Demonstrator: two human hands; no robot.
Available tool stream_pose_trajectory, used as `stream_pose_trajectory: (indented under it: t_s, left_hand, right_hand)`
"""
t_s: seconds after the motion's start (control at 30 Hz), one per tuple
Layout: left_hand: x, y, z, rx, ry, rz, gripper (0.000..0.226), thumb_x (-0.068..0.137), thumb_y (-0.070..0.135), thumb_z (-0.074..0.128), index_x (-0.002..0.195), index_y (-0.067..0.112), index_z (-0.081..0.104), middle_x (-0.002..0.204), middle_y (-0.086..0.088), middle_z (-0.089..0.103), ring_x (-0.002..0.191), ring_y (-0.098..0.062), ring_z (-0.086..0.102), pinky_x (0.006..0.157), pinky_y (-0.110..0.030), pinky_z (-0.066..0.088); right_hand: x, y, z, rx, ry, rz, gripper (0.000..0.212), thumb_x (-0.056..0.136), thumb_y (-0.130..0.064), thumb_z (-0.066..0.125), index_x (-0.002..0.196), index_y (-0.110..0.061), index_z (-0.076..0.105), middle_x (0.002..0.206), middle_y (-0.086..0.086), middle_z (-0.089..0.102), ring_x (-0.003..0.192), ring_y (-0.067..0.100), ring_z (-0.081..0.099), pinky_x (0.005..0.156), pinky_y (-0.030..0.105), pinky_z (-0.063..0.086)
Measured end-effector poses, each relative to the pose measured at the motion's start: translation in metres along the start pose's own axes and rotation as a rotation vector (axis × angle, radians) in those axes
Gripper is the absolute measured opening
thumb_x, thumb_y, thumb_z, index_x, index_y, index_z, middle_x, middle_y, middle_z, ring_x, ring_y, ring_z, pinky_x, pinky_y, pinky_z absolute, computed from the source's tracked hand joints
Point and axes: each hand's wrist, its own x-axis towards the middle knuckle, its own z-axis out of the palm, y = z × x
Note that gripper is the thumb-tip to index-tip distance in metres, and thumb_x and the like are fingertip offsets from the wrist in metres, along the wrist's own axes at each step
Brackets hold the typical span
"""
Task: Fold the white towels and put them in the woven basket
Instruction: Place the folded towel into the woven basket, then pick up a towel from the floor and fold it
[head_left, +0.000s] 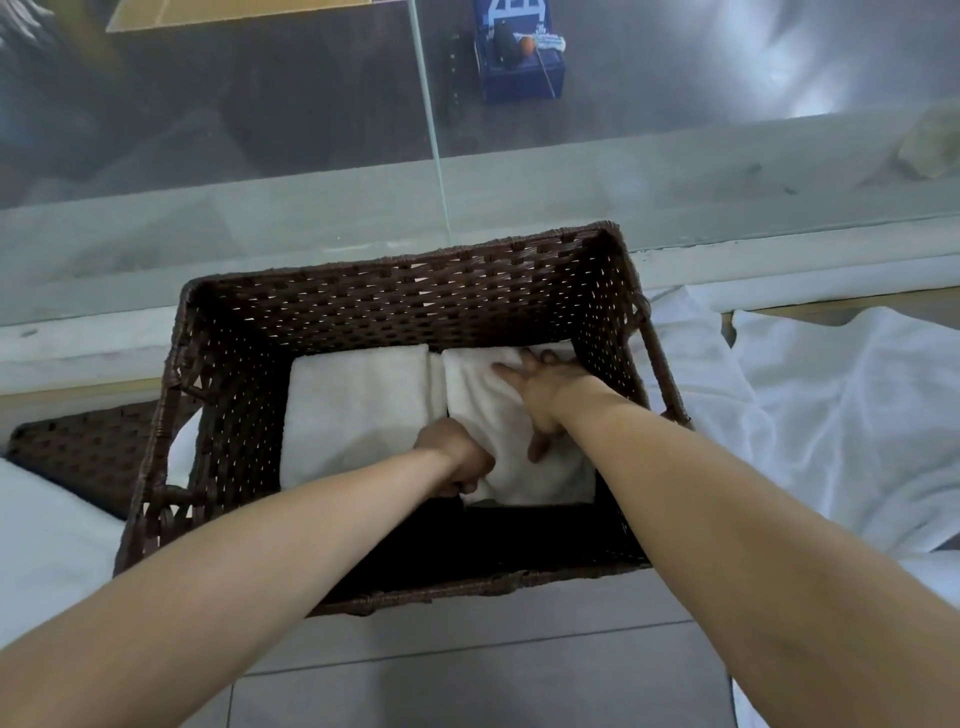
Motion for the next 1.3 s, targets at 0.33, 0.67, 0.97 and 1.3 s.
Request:
stream_pose_trajectory:
  t_s: [0.33,0.67,0.97,1.3]
  left_hand:
    - [0.027,-0.018,0.003,1.31,0.397,0.71,0.089,0.087,0.044,0.08,0.163,0.033,0.035,0.167,-0.027,0.028,0.156,-0.045,0.029,0.12,-0.054,0.035]
    - [0.017,-0.007,-0.002,1.333,0.013,0.538,0.11,0.097,0.041,0.075,0.172,0.033,-0.005,0.178,-0.015,-0.018,0.166,-0.036,-0.006,0.132,-0.05,0.02]
    - [-0.022,0.025,-0.023,0.99,0.01,0.469,0.056,0.108,0.02,0.052,0.162,0.031,0.044,0.151,-0.006,0.061,0.124,-0.028,0.068,0.099,-0.036,0.058]
    - [-0.226,0.014,-0.037,0.726,0.806,0.793,0.031,0.104,0.03,0.053,0.13,0.03,0.07,0.132,0.0,0.071,0.116,-0.026,0.067,0.094,-0.045,0.058]
  right_hand:
    - [-0.074,-0.005,-0.043,-0.028,0.184,-0.129,0.037,0.096,-0.013,0.057,0.133,-0.014,0.065,0.133,0.009,0.065,0.119,0.032,0.065,0.089,0.04,0.056]
    - [-0.122,0.108,0.064,0.636,0.777,0.493,0.055,0.084,-0.01,0.059,0.137,-0.023,0.056,0.137,0.01,0.056,0.126,0.037,0.053,0.093,0.048,0.052]
    - [-0.083,0.125,0.133,0.395,0.645,0.458,0.03,0.094,-0.013,0.05,0.124,-0.014,0.054,0.114,0.018,0.064,0.11,0.042,0.06,0.083,0.051,0.056]
    - [-0.291,0.122,0.044,0.455,1.12,0.491,0.016,0.097,-0.012,0.061,0.105,0.0,0.061,0.097,0.026,0.066,0.084,0.044,0.064,0.068,0.038,0.039]
